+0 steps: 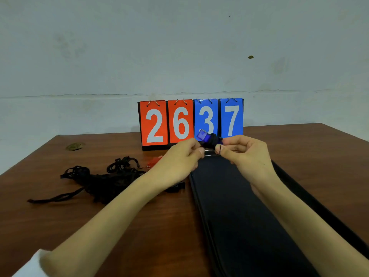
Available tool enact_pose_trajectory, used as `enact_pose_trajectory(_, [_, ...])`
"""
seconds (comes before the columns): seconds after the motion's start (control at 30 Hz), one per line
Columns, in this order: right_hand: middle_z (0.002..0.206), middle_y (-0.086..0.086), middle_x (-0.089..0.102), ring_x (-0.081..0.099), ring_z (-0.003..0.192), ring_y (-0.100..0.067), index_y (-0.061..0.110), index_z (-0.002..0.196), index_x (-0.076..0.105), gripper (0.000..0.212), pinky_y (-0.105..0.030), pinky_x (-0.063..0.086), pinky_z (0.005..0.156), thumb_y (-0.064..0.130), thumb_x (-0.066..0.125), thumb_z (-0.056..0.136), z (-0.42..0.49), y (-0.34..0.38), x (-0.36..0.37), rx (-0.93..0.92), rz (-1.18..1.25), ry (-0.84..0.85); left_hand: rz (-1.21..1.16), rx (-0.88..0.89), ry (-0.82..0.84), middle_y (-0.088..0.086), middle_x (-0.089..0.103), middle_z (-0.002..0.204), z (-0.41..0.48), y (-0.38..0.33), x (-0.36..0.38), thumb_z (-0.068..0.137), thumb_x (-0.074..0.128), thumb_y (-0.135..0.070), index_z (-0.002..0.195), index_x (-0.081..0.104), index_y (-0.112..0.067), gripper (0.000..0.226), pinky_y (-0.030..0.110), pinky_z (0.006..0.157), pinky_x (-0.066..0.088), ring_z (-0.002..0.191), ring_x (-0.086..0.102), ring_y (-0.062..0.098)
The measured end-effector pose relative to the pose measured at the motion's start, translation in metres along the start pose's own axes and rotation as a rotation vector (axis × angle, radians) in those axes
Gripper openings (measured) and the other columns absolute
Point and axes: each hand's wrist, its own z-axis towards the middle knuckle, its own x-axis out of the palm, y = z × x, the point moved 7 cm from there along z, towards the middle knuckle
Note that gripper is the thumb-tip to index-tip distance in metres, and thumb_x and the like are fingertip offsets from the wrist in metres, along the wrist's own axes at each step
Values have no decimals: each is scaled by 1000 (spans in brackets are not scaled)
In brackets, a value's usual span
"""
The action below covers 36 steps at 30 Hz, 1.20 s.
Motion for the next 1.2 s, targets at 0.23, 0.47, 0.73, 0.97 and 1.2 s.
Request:
enact_pose_trajectory(0.23, [79,10,63,59,74,-2,18,91,65,16,-12,46,66,17,73,77,-3,3,1,-147,-401,-57,522,159,28,-7,52,70,-14,-23,-3,95,47,-38,79,52,-20,25,26,65,45,65,51,8])
enact_pose_trajectory(0.47, [74,21,56,56,71,6,21,91,67,16,-6,43,62,19,72,77,-14,13,26,-358,-621,182,639,227,43,-5,49,63,-21,-44,-21,91,50,-45,74,54,-19,31,21,54,35,57,43,9])
enact_pose_trajectory(0.73, [72,20,60,58,74,3,37,77,59,26,-8,46,65,15,74,75,-26,23,38,-375,-440,372,292,144,72,-4,64,64,-12,-35,-45,79,69,-35,71,71,-22,15,9,56,43,58,54,-2])
enact_pose_trajectory(0.97, [79,6,70,66,79,-10,31,79,66,20,-25,57,73,15,75,70,-20,21,32,-248,-187,382,-132,-42,149,1,74,82,-11,-19,-51,77,69,-20,82,75,-17,9,19,70,55,76,67,8])
enact_pose_trajectory(1.2, [71,17,69,65,75,-4,28,76,66,19,-18,55,70,13,75,67,-17,21,29,-184,-80,386,-203,-78,172,0,72,70,-13,-17,-59,77,68,-5,82,72,-13,11,13,54,50,59,64,7])
